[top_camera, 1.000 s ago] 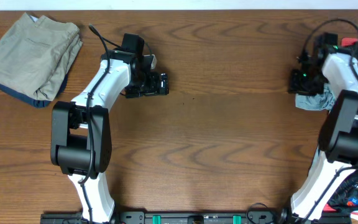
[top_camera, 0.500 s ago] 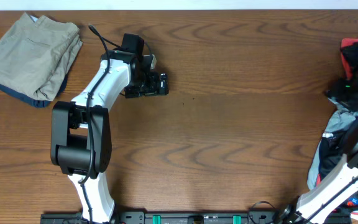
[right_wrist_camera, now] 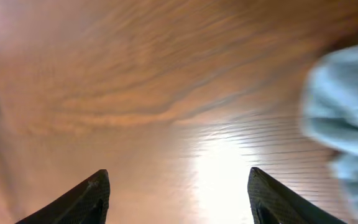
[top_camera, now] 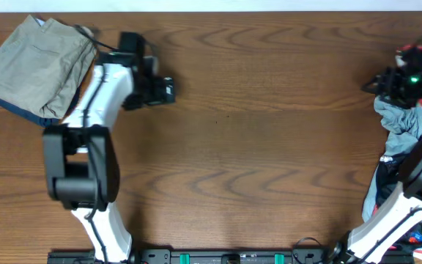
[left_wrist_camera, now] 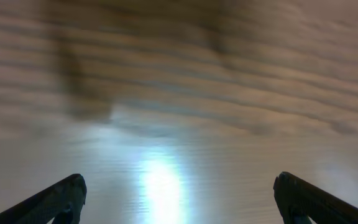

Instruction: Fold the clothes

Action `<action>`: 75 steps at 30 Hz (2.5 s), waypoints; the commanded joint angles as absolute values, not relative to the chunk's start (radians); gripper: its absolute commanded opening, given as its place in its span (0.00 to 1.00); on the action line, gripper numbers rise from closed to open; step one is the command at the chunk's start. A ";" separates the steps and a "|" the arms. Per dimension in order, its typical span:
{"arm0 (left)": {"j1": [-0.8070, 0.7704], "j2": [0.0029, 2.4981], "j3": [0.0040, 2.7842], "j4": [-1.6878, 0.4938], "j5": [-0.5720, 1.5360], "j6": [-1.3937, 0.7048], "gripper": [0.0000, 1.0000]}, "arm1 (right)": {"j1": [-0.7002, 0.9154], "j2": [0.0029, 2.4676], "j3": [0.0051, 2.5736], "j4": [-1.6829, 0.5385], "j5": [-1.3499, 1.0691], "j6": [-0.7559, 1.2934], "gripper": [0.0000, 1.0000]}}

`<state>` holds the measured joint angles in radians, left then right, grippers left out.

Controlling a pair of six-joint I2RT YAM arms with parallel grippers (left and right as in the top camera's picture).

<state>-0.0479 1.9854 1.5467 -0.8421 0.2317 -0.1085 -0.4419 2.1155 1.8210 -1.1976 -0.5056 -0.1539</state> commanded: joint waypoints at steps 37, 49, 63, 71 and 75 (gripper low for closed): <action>0.036 0.886 0.914 -0.937 0.167 -0.136 0.98 | 0.096 0.847 0.997 -1.046 -0.027 0.096 0.99; 0.036 0.810 0.910 -0.942 0.167 -0.136 0.98 | 0.097 0.627 0.990 -1.209 -0.027 0.096 0.99; 0.036 0.810 0.910 -0.942 0.167 -0.136 0.98 | 0.097 0.608 0.987 -1.229 -0.027 0.096 0.99; 0.036 0.810 0.910 -0.942 0.167 -0.136 0.98 | 0.097 0.528 0.987 -1.231 -0.027 0.096 0.99; 0.036 0.810 0.910 -0.942 0.167 -0.136 0.98 | 0.096 0.461 0.987 -1.231 -0.027 0.096 0.99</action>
